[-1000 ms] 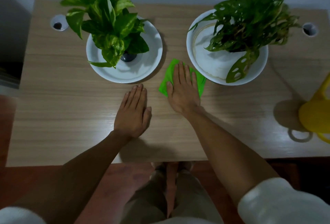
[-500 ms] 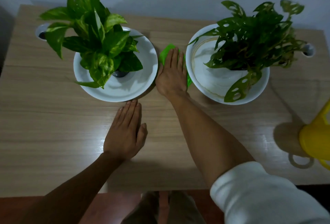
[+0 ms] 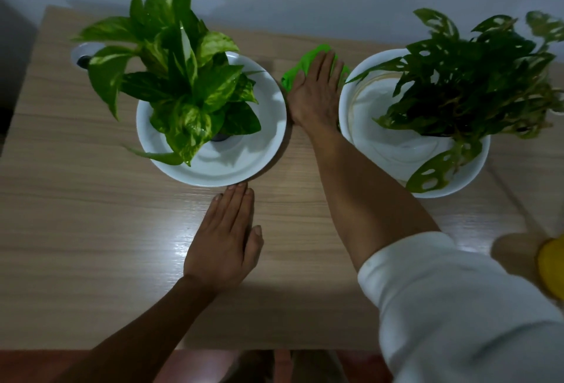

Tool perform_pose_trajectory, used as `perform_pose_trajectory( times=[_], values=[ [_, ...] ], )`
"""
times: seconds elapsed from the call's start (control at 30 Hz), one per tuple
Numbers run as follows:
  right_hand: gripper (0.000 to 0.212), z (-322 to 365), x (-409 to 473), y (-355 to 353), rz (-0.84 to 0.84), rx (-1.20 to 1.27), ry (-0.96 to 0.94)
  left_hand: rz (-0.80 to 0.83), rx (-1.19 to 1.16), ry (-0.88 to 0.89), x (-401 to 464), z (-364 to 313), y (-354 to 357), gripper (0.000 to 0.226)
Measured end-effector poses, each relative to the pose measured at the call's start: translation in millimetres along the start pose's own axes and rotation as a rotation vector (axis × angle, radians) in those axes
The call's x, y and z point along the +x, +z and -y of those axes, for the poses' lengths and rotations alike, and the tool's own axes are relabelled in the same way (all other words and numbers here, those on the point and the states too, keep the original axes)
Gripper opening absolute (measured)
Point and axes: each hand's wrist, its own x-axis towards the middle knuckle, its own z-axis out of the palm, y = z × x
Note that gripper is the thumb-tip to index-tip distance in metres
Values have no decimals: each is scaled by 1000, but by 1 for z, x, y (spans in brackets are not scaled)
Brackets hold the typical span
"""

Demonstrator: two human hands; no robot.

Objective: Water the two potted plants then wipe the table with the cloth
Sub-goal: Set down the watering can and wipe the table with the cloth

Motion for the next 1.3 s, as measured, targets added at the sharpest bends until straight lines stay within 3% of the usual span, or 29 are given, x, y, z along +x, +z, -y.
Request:
perform_pose_trajectory(
  times=[0.27, 0.53, 1.0, 1.3],
  values=[
    [67, -20, -87, 10, 35, -172, -301, 8, -33, 3, 0, 1, -6, 64],
    [62, -56, -194, 7, 103, -150, -432, 0, -17, 12, -1, -2, -9, 63],
    [62, -6, -27, -12, 82, -100, -282, -52, -11, -4, 0, -5, -5, 62],
    [61, 21, 28, -13, 131, -139, -482, -43, -7, -22, 2, -2, -5, 64]
  ],
)
